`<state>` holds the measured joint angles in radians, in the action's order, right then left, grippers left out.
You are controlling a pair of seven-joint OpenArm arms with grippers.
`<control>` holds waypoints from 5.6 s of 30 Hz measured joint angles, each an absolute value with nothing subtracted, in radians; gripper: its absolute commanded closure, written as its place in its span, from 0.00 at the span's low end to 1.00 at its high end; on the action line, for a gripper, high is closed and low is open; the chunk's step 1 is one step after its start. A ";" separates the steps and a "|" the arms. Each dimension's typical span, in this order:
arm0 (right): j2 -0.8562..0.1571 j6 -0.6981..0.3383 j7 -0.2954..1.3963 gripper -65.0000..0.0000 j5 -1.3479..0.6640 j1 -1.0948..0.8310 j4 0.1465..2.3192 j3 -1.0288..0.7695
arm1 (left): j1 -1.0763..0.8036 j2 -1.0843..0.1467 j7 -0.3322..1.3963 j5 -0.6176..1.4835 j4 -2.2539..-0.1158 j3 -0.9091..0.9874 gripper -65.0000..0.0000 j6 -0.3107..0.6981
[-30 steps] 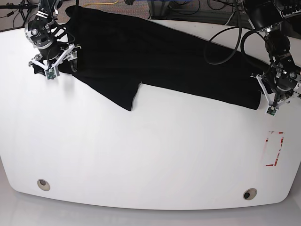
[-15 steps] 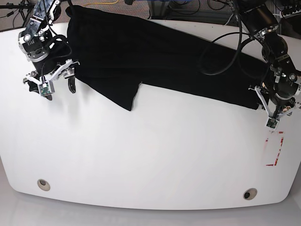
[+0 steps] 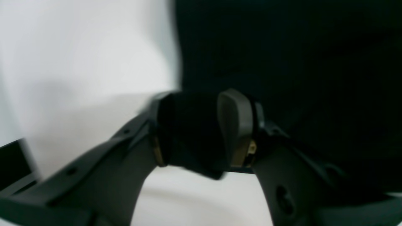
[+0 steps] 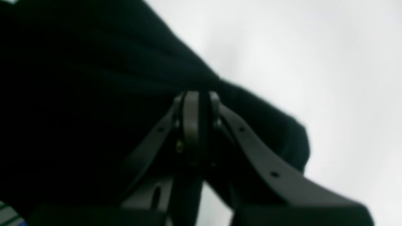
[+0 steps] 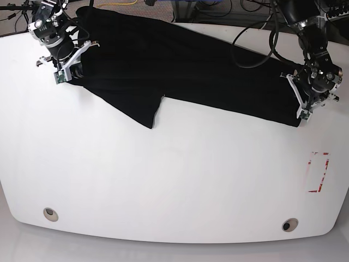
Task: Fold the T-shirt properly
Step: 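Release the folded edge with both grippers, then regrasp the folded shirt edge with both grippers, then pull the folded shirt with both grippers to straighten it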
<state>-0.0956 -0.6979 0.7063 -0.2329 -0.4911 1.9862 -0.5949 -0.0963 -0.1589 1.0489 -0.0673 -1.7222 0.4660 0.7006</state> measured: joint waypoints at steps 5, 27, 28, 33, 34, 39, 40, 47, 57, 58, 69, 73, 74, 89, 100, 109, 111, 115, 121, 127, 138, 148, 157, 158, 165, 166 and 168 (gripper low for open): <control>-0.075 -0.700 0.691 0.94 -0.245 -0.513 1.948 -0.587 | -0.126 -0.165 0.999 -0.068 -1.678 0.466 0.61 0.700; -0.332 -0.748 0.469 0.95 -0.350 -0.206 1.342 -0.443 | -0.130 -0.149 0.950 -0.041 -1.621 0.525 0.61 0.699; -0.345 -0.752 0.467 0.95 -0.351 -0.183 1.319 -0.436 | -0.129 -0.140 0.947 -0.042 -1.621 0.529 0.61 0.695; -0.398 -0.751 0.482 0.95 -0.326 -0.083 1.248 -0.385 | -0.119 -0.106 0.936 -0.041 -1.626 0.524 0.61 0.693; -0.405 -0.746 0.493 0.95 -0.317 -0.070 1.247 -0.380 | -0.114 -0.101 0.936 -0.041 -1.626 0.523 0.61 0.693; -0.420 -0.717 0.577 0.82 -0.277 -0.048 1.304 -0.359 | -0.089 -0.073 0.951 -0.043 -1.624 0.523 0.61 0.696; -0.419 -0.719 0.600 0.77 -0.270 -0.051 1.338 -0.359 | -0.085 -0.070 0.956 -0.042 -1.622 0.521 0.61 0.696; -0.416 -0.699 0.774 0.31 -0.225 -0.070 1.555 -0.417 | -0.052 -0.067 1.005 -0.044 -1.615 0.519 0.61 0.697; -0.421 -0.701 0.804 0.09 -0.233 -0.023 1.653 -0.445 | -0.046 -0.067 1.002 -0.044 -1.610 0.519 0.61 0.697; -0.422 -0.700 0.809 0.09 -0.231 -0.008 1.632 -0.445 | -0.046 -0.067 1.002 -0.044 -1.610 0.519 0.61 0.697; -0.426 -0.699 0.678 0.09 -0.107 0.138 1.342 -0.443 | -0.047 -0.067 1.002 -0.044 -1.610 0.519 0.61 0.697; -0.424 -0.700 0.636 0.10 -0.096 0.167 1.228 -0.440 | -0.049 -0.067 1.000 -0.044 -1.610 0.519 0.61 0.697; -0.424 -0.699 0.637 0.13 -0.092 0.171 1.211 -0.441 | -0.049 -0.067 1.000 -0.043 -1.610 0.519 0.61 0.697; -0.429 -0.699 0.630 0.98 -0.101 0.155 1.186 -0.448 | -0.049 -0.067 0.998 -0.044 -1.610 0.521 0.61 0.697; -0.397 -0.699 0.716 1.00 -0.097 0.091 1.428 -0.454 | -0.049 -0.067 0.998 -0.042 -1.610 0.521 0.61 0.697; -0.329 -0.703 0.904 1.00 -0.096 0.035 1.726 -0.539 | -0.049 -0.068 0.998 -0.041 -1.609 0.521 0.61 0.697; -0.324 -0.703 0.951 1.00 -0.106 0.033 1.793 -0.543 | -0.049 -0.067 0.998 -0.044 -1.605 0.521 0.61 0.697; -0.327 -0.704 1.022 1.00 -0.112 0.004 1.913 -0.543 | -0.041 -0.077 0.984 -0.030 -1.577 0.523 0.61 0.697; -0.311 -0.703 1.071 1.00 -0.117 -0.080 1.995 -0.567 | -0.030 -0.108 0.945 0.006 -1.522 0.523 0.61 0.701; -0.304 -0.703 1.082 1.00 -0.112 -0.155 1.995 -0.617 | -0.012 -0.129 0.945 0.014 -1.499 0.522 0.61 0.706; -0.235 -0.703 1.104 1.00 -0.115 -0.287 1.998 -0.636 | -0.008 -0.134 0.944 0.016 -1.492 0.522 0.61 0.708; -0.187 -0.703 1.101 0.72 -0.108 -0.352 1.996 -0.642 | -0.008 -0.137 0.944 0.016 -1.492 0.521 0.61 0.708; -0.186 -0.703 1.104 0.16 -0.104 -0.383 1.995 -0.642 | -0.002 -0.137 0.950 0.012 -1.492 0.521 0.61 0.708; -0.186 -0.703 1.103 0.16 -0.105 -0.382 1.996 -0.642 | 0.002 -0.136 0.953 0.012 -1.492 0.521 0.61 0.708; -0.185 -0.703 1.065 0.33 -0.242 -0.332 2.017 -0.720 | 0.015 -0.137 0.971 -0.006 -1.491 0.518 0.61 0.707; -0.187 -0.703 1.053 0.36 -0.272 -0.322 2.017 -0.732 | 0.015 -0.137 0.971 -0.006 -1.491 0.518 0.61 0.707; -0.189 -0.702 1.052 0.42 -0.322 -0.305 2.017 -0.744 | 0.015 -0.140 0.971 -0.006 -1.491 0.518 0.61 0.707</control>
